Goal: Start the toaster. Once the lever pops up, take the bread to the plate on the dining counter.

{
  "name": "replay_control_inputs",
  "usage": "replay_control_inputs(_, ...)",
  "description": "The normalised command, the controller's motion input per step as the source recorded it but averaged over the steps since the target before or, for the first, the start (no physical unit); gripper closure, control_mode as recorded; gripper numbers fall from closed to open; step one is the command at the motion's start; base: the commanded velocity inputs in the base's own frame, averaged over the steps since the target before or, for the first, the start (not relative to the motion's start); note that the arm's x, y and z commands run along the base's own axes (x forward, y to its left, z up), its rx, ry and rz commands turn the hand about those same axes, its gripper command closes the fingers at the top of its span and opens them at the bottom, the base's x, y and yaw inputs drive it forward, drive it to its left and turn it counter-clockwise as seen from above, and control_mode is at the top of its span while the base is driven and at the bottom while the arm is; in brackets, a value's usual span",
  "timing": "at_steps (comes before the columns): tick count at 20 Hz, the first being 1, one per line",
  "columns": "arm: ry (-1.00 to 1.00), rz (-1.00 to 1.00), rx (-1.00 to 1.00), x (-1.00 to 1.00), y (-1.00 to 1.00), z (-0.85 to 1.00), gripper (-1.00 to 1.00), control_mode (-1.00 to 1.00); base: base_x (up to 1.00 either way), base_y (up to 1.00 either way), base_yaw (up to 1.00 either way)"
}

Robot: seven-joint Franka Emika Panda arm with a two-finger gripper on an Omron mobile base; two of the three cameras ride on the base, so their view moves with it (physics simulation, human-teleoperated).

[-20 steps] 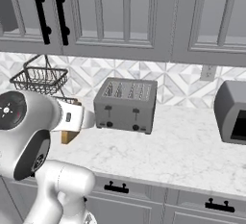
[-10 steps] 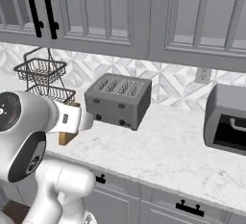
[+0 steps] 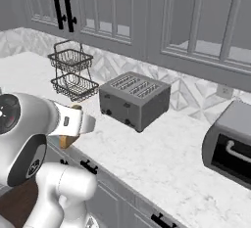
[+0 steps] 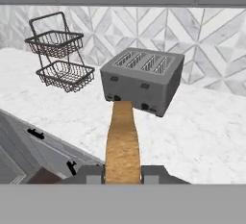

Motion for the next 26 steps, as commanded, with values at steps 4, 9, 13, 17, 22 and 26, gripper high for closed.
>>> replay_control_inputs(4, 0.00, 0.00, 0.00, 0.00, 0.00, 0.00, 1.00, 1.00, -0.26, -0.03, 0.98)
replay_control_inputs(9, 0.00, 0.00, 0.00, 0.00, 0.00, 0.00, 1.00, 1.00, -0.14, 0.00, 1.00)
replay_control_inputs(13, 0.00, 0.00, 0.00, 0.00, 0.00, 0.00, 1.00, 1.00, -0.13, 0.00, 1.00)
replay_control_inputs(17, 0.00, 0.00, 0.00, 0.00, 0.00, 0.00, 1.00, 1.00, -0.13, 0.00, 1.00)
replay_control_inputs(22, 0.00, 0.00, 0.00, 0.00, 0.00, 0.00, 1.00, 1.00, -0.12, 0.00, 1.00)
replay_control_inputs(26, 0.00, 0.00, 0.00, 0.00, 0.00, 0.00, 1.00, 1.00, -0.11, 0.00, 1.00)
